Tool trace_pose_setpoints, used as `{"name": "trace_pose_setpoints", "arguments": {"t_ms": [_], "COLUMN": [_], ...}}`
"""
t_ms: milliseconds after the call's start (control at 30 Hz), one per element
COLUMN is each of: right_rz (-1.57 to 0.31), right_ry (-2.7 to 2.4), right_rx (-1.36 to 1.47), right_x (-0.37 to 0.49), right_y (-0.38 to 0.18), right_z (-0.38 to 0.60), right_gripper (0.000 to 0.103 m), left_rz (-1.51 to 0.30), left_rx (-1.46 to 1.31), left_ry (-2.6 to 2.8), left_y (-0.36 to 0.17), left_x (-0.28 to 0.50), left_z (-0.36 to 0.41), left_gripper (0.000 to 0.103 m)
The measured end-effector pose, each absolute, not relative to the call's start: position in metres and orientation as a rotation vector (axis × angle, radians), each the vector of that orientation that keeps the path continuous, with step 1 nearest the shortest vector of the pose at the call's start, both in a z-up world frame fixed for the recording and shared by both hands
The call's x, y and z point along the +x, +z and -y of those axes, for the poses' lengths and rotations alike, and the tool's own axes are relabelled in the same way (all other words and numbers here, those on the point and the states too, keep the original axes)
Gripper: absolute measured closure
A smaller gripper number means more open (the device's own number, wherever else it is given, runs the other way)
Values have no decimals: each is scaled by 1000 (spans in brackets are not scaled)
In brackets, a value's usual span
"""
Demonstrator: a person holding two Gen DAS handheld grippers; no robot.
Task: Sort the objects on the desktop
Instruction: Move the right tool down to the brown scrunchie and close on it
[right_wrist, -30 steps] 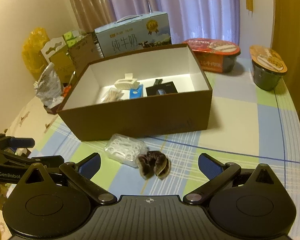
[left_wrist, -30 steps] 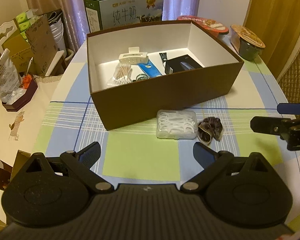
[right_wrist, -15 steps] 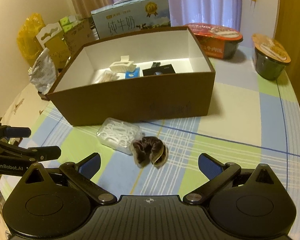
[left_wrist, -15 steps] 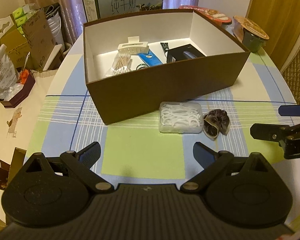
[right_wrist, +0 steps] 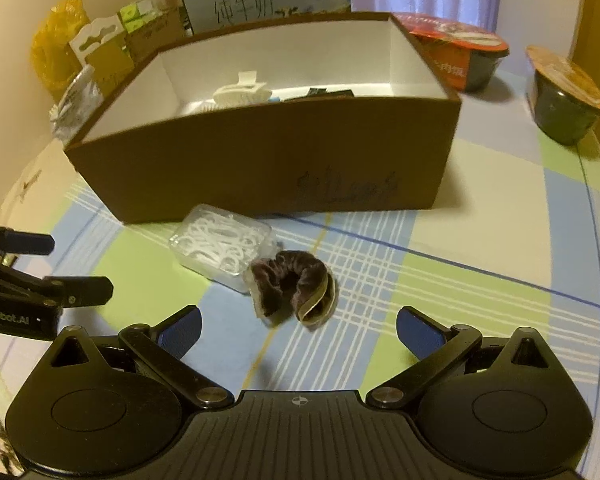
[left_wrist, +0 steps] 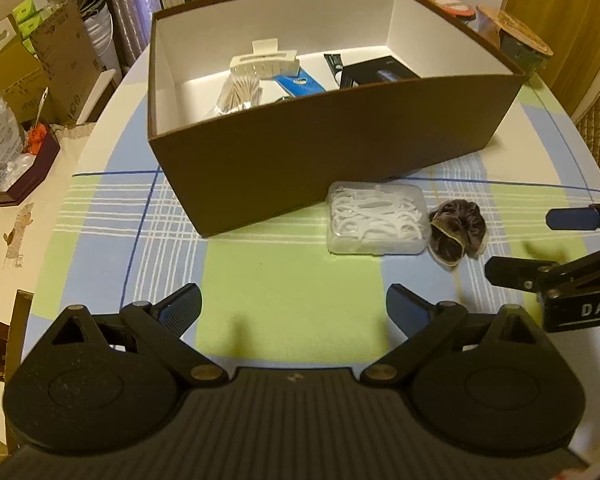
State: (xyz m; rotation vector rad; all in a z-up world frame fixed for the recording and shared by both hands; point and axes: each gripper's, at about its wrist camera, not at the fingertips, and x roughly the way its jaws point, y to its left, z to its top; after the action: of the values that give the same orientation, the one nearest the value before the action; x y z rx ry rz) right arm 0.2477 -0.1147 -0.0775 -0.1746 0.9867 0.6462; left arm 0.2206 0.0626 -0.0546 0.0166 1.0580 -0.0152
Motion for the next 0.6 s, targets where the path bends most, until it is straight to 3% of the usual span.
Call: {"name": "trace_pose_setpoints", "arguments": {"t_ms": [200, 300, 467, 600], "right_rz": [-957, -939, -934, -946], "right_ry": [670, 684, 693, 715], "right_rx": [-235, -284, -321, -318], "right_x": [256, 259, 265, 269], "right_y": [-96, -103, -114, -120], "right_z": [101, 94, 90, 93], "right_gripper": [3, 16, 26, 53], "left_rz": [-1074, -1083, -1090, -1093], "left_rx": [25, 24, 33, 41], "left_ry": [-18, -21, -33, -57], "left_y": [-66, -72, -80, -84], "left_x": [232, 237, 245, 251], "left_z": [-65, -65, -64, -60], "left_gripper": [6, 6, 6, 6]}}
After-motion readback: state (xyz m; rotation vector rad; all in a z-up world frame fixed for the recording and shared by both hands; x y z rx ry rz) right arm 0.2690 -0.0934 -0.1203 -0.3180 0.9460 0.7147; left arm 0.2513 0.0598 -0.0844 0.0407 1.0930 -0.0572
